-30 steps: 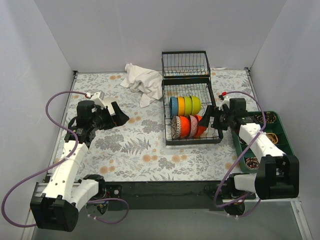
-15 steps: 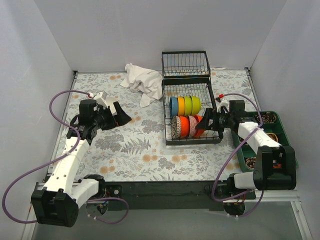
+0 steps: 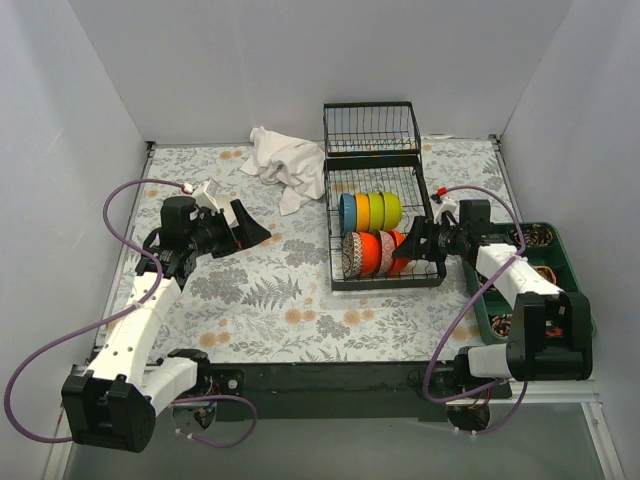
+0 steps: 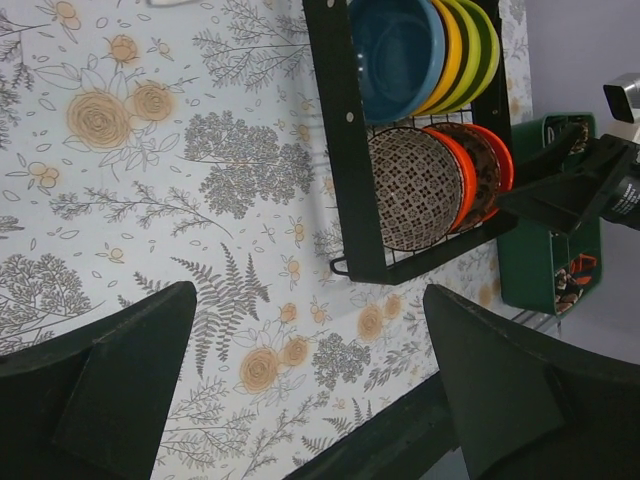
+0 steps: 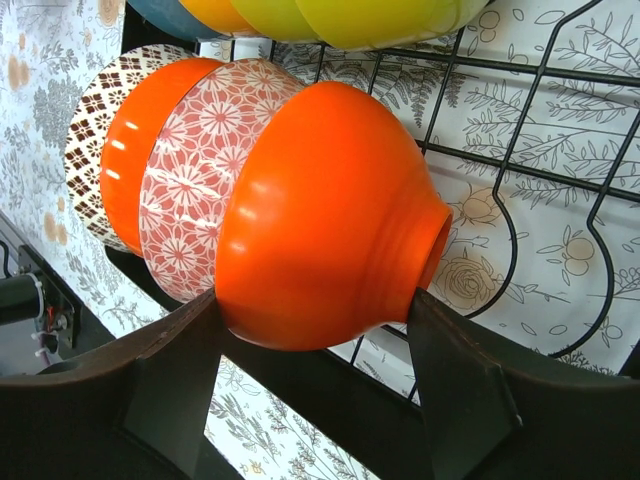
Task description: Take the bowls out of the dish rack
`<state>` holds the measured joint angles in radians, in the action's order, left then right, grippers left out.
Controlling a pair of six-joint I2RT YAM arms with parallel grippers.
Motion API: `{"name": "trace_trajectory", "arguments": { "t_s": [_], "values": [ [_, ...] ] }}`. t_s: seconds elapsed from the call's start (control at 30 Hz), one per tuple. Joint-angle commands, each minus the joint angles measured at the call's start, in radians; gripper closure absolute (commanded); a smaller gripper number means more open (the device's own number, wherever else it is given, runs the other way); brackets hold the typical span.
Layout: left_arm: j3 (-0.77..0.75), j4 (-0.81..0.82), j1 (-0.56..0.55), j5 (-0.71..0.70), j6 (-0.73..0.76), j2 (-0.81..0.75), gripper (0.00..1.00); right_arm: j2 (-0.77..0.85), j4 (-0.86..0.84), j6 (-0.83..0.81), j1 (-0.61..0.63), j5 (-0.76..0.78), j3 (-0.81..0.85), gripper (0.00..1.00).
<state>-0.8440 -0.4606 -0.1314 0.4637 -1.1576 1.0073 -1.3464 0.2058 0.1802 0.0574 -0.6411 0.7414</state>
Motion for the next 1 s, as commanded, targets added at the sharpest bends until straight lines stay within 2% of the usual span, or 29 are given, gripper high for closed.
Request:
{"name": "trace_trajectory", "arguments": {
  "t_s": [0.0, 0.1, 0.27, 0.4, 0.6, 0.77, 0.97],
  "values": [
    [0.02, 0.048, -0.025, 0.036, -0.04, 0.004, 0.02, 0.062, -0.009, 0.037, 0.001, 0.023, 0.021, 0.43],
    [0.026, 0.054, -0.039, 0.029, -0.05, 0.01, 0.02, 0.092, 0.017, 0.054, 0.01, 0.087, 0.029, 0.61],
    [0.028, 0.057, -0.066, 0.012, -0.053, 0.017, 0.02, 0.131, 0.053, 0.059, 0.041, 0.147, 0.044, 0.67],
    [0.026, 0.071, -0.08, 0.006, -0.063, 0.025, 0.02, 0.171, 0.098, 0.064, 0.064, 0.222, 0.073, 0.75],
    [0.017, 0.094, -0.12, -0.013, -0.086, 0.039, 0.02, 0.259, 0.13, 0.088, 0.067, 0.345, 0.105, 0.82],
    [0.005, 0.12, -0.174, -0.034, -0.111, 0.05, 0.02, 0.309, 0.179, 0.096, 0.067, 0.405, 0.151, 0.82],
    [-0.018, 0.174, -0.254, -0.068, -0.149, 0.079, 0.02, 0.355, 0.19, 0.108, 0.065, 0.334, 0.2, 0.82]
  ]
}}
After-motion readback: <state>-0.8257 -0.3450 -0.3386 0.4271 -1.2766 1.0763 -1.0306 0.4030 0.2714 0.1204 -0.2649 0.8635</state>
